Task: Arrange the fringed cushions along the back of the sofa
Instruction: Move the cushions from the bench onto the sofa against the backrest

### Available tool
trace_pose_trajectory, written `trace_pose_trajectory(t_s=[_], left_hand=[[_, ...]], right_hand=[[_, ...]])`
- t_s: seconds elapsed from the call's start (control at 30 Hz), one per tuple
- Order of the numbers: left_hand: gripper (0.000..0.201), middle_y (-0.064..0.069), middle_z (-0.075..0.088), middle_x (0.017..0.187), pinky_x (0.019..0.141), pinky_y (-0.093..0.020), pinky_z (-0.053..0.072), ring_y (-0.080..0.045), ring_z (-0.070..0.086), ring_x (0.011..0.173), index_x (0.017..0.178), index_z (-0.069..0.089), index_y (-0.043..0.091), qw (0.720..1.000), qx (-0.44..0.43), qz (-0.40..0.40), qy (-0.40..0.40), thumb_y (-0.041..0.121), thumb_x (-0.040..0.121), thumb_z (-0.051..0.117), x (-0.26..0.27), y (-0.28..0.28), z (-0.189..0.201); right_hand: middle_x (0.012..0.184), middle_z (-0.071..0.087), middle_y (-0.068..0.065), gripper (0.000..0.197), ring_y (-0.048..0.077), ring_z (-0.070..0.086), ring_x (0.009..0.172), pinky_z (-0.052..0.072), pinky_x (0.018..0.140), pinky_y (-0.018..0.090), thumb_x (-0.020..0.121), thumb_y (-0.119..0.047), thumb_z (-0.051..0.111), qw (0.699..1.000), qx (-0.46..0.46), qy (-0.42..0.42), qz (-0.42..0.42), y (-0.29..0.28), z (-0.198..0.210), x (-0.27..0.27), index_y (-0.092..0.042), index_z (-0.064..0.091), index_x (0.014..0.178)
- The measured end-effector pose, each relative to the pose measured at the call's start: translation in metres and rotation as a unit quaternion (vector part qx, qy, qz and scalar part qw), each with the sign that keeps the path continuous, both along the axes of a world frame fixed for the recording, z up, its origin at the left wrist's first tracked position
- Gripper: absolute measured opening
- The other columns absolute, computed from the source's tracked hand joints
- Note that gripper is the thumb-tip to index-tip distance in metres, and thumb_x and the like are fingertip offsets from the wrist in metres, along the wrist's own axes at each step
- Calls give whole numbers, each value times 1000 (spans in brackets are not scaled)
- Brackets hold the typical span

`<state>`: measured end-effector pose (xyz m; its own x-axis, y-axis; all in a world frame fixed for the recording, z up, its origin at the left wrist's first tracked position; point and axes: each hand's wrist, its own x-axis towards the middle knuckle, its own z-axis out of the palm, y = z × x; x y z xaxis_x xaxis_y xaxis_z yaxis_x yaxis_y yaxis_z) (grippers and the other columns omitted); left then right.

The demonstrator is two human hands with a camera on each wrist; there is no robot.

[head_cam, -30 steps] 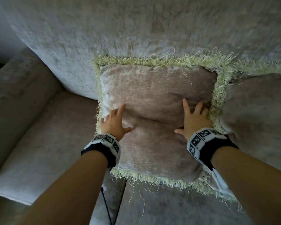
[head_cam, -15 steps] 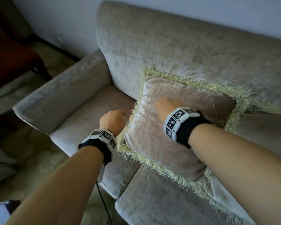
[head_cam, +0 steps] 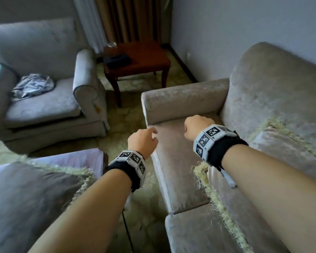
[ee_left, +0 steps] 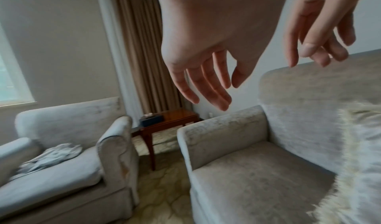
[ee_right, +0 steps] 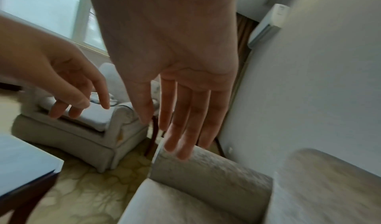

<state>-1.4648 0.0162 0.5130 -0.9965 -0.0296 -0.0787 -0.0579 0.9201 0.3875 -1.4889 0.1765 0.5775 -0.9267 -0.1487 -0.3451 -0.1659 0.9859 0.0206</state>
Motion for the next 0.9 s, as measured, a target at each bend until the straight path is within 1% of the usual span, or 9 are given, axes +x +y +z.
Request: trace_pose_trajectory(t_s=[0.13,0.23,0.3,0.43,0.53,0.63,0.7,0.77,0.9], left_hand=[[32,-7,68,110,80,-33,47,-31,61,101,117,58,27,995,12,101,-3,25,87,49,19,-92,-3],[34,-7,68,109,82,-35,48,-31,61,101,118,58,27,985,22,167,-19,24,85,48,40,-158,-12],[35,-7,69,105,81,-34,50,-29,62,99,117,59,26,978,29,204,-27,23,85,46,55,-201,-21],[34,-5,67,113,86,-33,46,-27,60,106,118,58,27,958,15,284,-39,24,85,49,89,-289,-30],[31,-4,68,113,89,-33,46,-25,60,107,117,59,25,941,6,339,-17,29,88,51,113,-352,-34],[37,-4,65,116,86,-35,47,-24,59,108,124,54,24,924,-6,383,0,40,91,47,138,-398,-48],[48,-5,59,124,88,-39,48,-24,55,114,133,45,23,909,-19,416,-8,48,92,43,162,-425,-64],[56,-8,52,130,92,-41,45,-26,48,120,140,35,22,895,-31,444,-33,51,93,39,183,-445,-84],[59,-11,48,133,99,-41,38,-28,40,124,143,29,19,864,-67,495,-59,51,93,36,227,-478,-136]], right_hand=[[85,60,8,14,30,55,74,43,67,33,91,-14,50,995,1,3,104,-102,-6,-8,-9,63,89],[80,57,6,11,29,59,80,43,68,33,88,-11,51,985,13,-16,174,-181,-16,-3,-10,62,87],[88,60,7,14,29,62,89,44,71,33,86,-11,53,976,17,-31,213,-231,-24,1,-11,64,93],[93,62,7,15,28,57,80,45,71,32,85,-15,55,957,36,-34,287,-326,-40,8,-11,65,97],[101,66,8,18,30,64,89,50,73,34,87,-19,56,939,23,-25,343,-393,-48,6,-13,66,101],[111,65,8,27,31,63,99,52,81,36,89,-34,57,922,6,-34,387,-441,-59,1,-16,62,109],[122,61,8,41,29,59,110,50,88,36,90,-40,57,904,14,-69,422,-474,-75,4,-21,54,126],[130,55,9,57,28,54,118,46,93,36,90,-42,57,886,28,-101,452,-497,-94,7,-26,38,141],[141,37,10,75,29,50,122,45,96,36,86,-55,53,870,63,-108,477,-533,-150,6,-39,13,148]])
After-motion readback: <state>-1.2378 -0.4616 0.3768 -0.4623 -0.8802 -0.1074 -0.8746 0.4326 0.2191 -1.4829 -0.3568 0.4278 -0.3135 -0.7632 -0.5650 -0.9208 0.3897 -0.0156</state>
